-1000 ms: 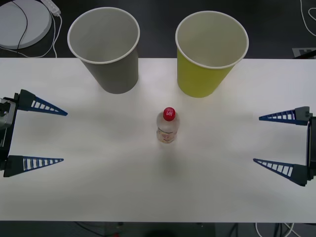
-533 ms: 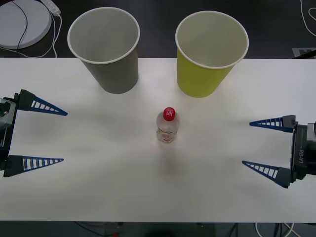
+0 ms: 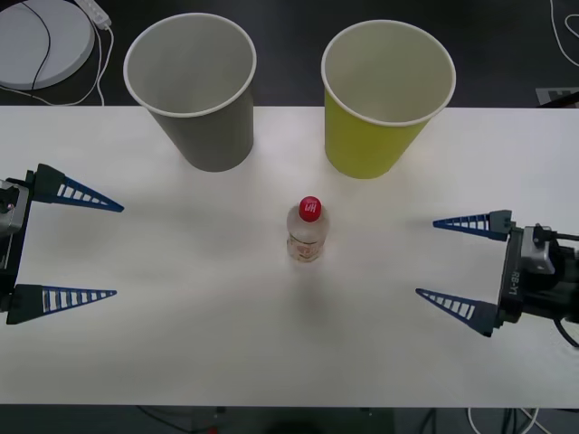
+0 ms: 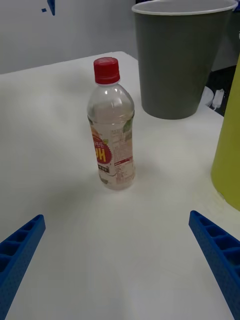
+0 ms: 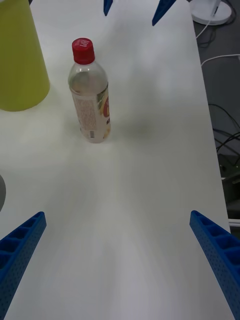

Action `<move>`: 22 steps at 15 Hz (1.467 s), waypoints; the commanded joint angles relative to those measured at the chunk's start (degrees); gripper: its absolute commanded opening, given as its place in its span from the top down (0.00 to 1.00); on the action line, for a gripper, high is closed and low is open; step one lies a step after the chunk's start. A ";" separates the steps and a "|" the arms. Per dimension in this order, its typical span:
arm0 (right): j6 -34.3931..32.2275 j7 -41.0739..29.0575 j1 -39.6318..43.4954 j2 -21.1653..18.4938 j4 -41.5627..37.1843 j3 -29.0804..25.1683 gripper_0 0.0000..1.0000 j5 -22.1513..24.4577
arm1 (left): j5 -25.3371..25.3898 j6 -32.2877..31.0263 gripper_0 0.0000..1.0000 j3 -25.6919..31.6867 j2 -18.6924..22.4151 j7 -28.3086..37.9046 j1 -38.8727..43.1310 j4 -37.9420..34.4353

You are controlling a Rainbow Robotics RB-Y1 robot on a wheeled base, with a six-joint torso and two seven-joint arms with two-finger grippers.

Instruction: Put the can into the green bin and the plastic bottle into the gray bin

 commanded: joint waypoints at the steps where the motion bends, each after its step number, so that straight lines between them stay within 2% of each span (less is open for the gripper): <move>1: 3.38 0.35 -2.09 0.59 -0.03 3.58 0.00 0.00 | 0.00 0.00 0.00 0.00 0.00 0.00 0.00 0.00; 5: 6.99 0.79 -4.37 2.09 0.06 7.19 0.00 0.00 | 0.00 0.00 0.00 0.00 0.00 0.00 0.00 0.00; 9: 9.36 0.44 -6.31 4.37 -0.03 9.21 0.00 2.11 | 0.00 0.00 0.00 0.00 0.00 0.00 0.00 0.00; 17: 16.13 -0.09 -10.44 6.13 0.24 17.12 0.00 2.20 | 0.00 0.00 0.00 0.00 0.00 0.00 0.00 0.00; 22: 14.98 0.61 -16.24 10.26 7.18 19.40 0.00 2.11 | 0.00 0.00 0.00 0.00 0.00 0.00 0.00 0.00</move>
